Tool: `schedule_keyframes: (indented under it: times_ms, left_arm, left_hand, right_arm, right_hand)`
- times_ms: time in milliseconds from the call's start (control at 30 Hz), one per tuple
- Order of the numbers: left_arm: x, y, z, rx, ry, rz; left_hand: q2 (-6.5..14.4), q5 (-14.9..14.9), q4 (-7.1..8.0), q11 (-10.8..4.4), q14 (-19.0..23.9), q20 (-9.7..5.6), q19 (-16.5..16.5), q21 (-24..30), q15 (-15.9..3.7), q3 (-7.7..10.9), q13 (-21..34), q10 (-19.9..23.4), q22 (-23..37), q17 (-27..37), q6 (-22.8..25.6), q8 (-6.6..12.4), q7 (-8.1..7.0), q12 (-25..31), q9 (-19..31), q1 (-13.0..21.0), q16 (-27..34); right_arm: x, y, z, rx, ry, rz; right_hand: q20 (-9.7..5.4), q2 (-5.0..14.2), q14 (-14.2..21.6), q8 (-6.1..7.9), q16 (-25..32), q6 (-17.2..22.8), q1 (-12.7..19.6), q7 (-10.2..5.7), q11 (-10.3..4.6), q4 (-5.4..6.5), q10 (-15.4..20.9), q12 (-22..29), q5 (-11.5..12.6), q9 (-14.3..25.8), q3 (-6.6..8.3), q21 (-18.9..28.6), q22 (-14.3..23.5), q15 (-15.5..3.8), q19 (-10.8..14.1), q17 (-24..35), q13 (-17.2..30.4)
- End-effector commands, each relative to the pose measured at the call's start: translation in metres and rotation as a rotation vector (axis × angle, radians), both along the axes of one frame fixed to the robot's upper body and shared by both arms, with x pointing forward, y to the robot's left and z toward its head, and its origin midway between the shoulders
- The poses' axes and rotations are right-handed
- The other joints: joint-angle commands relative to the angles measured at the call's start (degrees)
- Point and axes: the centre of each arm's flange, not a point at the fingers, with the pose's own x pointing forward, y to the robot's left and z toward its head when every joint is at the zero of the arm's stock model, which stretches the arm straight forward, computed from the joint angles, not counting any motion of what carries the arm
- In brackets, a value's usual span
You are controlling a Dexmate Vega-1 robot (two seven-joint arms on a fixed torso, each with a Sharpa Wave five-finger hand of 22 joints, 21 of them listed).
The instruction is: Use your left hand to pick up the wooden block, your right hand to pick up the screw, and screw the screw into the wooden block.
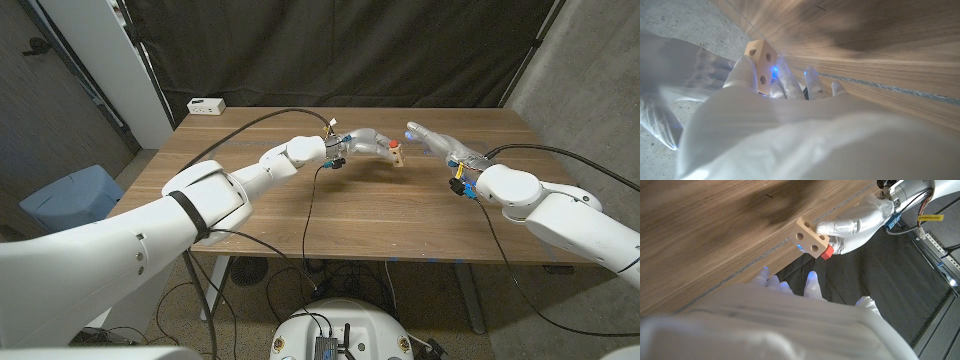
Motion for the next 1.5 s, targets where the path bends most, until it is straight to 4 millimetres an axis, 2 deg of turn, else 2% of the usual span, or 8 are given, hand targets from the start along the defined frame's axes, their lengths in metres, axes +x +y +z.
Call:
schedule_keyframes:
  times_ms: [33,867,1500]
  left_arm:
    - [0.0,0.006,0.007,0.042,-0.025,0.007]
    - [0.0,0.018,0.019,0.128,-0.058,0.044]
    - [0.002,0.024,0.02,0.149,-0.073,0.067]
  left_hand:
    - [-0.28,0.47,0.38,0.01,0.11,0.26,0.16,0.25,0.39,0.16,0.15,0.24,0.13,0.21,0.25,0.25,-0.07,0.15,0.2,0.04,0.1]
    - [-0.3,0.47,0.37,0.04,0.13,0.25,0.23,0.27,0.35,0.16,0.2,0.32,0.13,0.2,0.32,0.28,-0.12,0.13,0.2,0.06,0.1]
    - [-0.26,0.48,0.36,0.09,0.13,0.26,0.36,0.31,0.37,0.18,0.18,0.28,0.13,0.2,0.4,0.31,-0.03,0.06,0.21,0.1,0.1]
  right_arm:
    - [0.009,-0.002,0.0,0.014,0.003,-0.001]
    - [0.023,-0.001,-0.009,0.062,0.027,0.008]
    - [0.029,0.009,-0.012,0.073,0.031,0.039]
  right_hand:
    - [0.23,0.09,-7.81,0.25,0.33,0.13,-0.22,0.16,-0.22,0.05,-5.12,0.36,0.37,0.12,-0.36,0.25,0.18,0.18,-0.3,0.0,0.11]
    - [0.25,0.14,-7.72,0.27,0.36,0.13,-0.19,0.38,-0.16,0.14,-5.09,0.37,0.47,0.12,-0.47,0.32,0.18,0.13,-0.19,-0.01,0.11]
    - [0.2,0.16,-7.58,0.36,0.4,0.38,-0.15,0.7,-0.11,0.17,-4.97,0.42,0.53,0.12,-0.52,0.36,0.18,0.12,-0.07,-0.03,0.11]
